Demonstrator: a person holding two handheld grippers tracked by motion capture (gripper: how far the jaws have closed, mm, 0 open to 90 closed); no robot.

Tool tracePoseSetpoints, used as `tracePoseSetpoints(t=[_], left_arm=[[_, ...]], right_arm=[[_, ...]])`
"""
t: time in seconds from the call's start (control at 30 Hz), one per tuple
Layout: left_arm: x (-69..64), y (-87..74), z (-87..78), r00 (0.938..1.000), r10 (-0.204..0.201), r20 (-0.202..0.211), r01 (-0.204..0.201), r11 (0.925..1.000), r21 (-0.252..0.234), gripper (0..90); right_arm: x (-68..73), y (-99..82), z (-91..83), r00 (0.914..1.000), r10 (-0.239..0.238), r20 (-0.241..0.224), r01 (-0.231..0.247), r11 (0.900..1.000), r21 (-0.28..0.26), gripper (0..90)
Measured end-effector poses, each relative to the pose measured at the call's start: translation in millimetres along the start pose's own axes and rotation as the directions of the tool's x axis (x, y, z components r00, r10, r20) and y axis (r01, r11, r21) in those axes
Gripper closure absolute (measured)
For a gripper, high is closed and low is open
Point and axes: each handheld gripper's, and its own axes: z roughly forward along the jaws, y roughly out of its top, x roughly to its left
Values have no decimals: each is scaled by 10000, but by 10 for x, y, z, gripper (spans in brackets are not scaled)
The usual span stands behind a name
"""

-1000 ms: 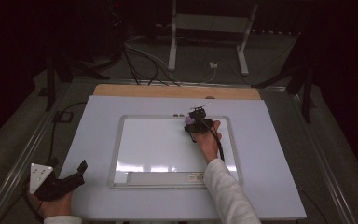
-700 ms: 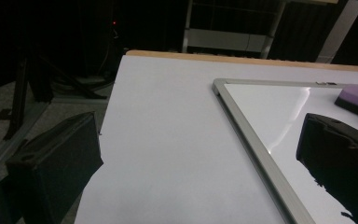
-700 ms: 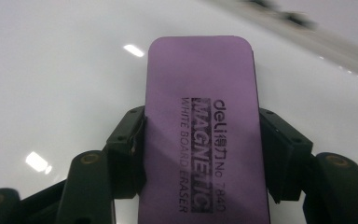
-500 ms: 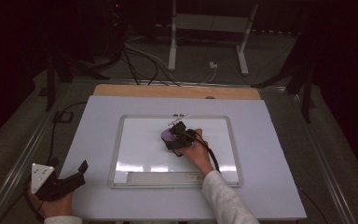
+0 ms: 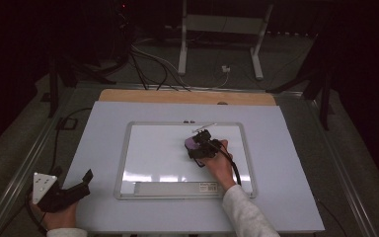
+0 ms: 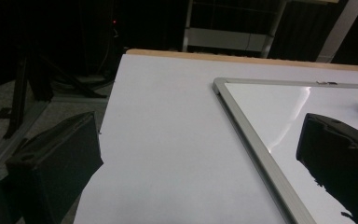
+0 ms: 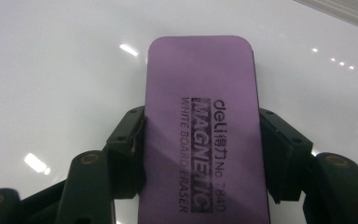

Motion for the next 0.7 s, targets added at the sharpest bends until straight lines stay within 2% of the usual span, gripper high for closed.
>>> tracePoseSetpoints(t=[0.33, 0.47, 0.63, 0.7], left_arm=[[6, -2, -9, 10000, -30, 7, 30, 10000, -20, 6], [8, 3, -16, 10000, -57, -9, 57, 10000, -76, 6], [-5, 2, -3, 10000, -28, 29, 28, 10000, -24, 6], [-6, 2, -4, 10000, -22, 37, 22, 10000, -31, 6]], right_arm=[[-156, -175, -133, 9995, 264, -162, -264, 9996, 34, 405], [-228, -248, -184, 9994, 340, -88, -339, 9994, 51, 404], [-253, -308, -224, 9998, 50, -197, -46, 9998, 197, 394], [-246, -327, -230, 9997, -105, -207, 111, 9996, 272, 354]])
